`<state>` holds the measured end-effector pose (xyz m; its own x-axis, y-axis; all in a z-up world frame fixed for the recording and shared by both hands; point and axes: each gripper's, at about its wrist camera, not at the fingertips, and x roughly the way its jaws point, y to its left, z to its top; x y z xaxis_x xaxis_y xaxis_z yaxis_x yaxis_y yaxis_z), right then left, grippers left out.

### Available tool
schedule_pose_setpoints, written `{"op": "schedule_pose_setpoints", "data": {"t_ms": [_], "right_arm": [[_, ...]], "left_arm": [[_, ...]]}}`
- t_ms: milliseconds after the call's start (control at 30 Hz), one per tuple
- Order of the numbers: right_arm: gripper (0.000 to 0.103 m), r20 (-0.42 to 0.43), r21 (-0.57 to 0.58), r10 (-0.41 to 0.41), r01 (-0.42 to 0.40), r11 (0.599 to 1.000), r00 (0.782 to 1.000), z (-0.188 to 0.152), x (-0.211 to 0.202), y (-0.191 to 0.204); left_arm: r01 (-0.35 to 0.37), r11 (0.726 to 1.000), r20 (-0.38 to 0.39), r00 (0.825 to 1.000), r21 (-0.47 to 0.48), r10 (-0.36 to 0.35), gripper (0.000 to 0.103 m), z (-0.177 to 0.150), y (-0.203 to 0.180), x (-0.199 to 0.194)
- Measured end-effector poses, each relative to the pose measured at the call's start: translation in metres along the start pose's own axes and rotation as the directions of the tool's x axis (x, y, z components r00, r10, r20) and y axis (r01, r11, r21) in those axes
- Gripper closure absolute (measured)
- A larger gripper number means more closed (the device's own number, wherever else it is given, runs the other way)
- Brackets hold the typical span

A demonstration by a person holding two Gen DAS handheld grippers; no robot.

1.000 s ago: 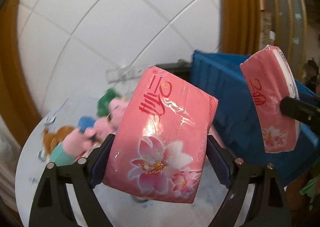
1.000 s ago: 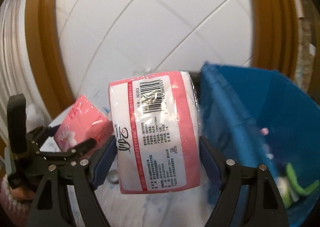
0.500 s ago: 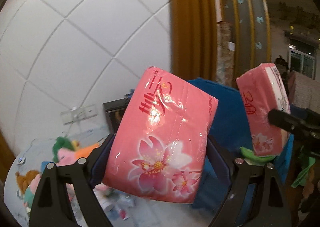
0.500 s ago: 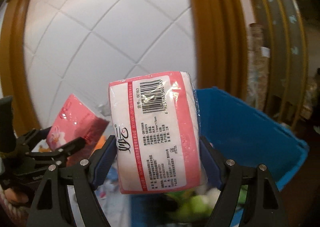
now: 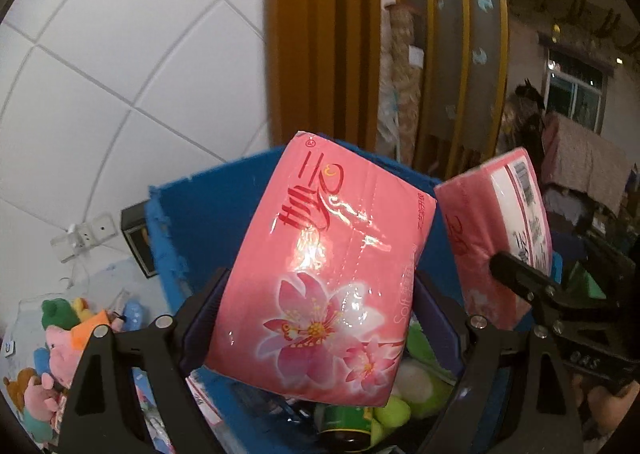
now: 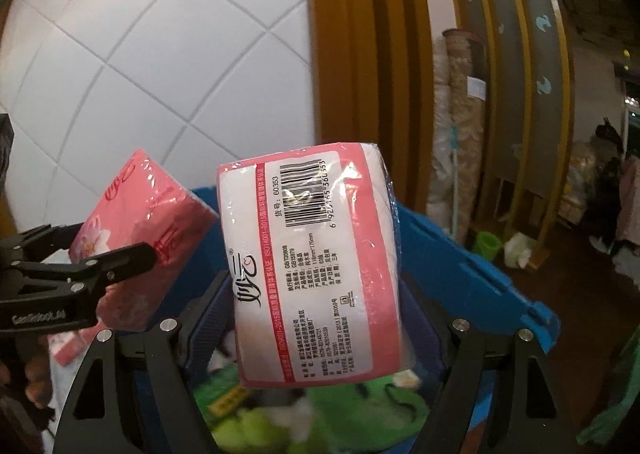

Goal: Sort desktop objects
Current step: 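Lift and carry both pink tissue packs over the blue bin, then open the left gripper while the right opens, dropping the tissue packs in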

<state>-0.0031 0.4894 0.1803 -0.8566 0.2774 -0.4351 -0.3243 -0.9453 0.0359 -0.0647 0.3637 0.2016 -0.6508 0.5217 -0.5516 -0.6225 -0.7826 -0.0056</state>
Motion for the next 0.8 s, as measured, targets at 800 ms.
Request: {"op": "schedule_pose_setpoints", "data": {"t_ms": [800], "right_arm": [[0.023, -0.227, -0.062, -0.089, 0.077, 0.995, 0.97, -0.024, 0.077, -0.067]], "left_arm": [[-0.006, 0.998, -0.155, 0.988, 0.06, 0.015, 0.013, 0.005, -0.033, 0.042]]}}
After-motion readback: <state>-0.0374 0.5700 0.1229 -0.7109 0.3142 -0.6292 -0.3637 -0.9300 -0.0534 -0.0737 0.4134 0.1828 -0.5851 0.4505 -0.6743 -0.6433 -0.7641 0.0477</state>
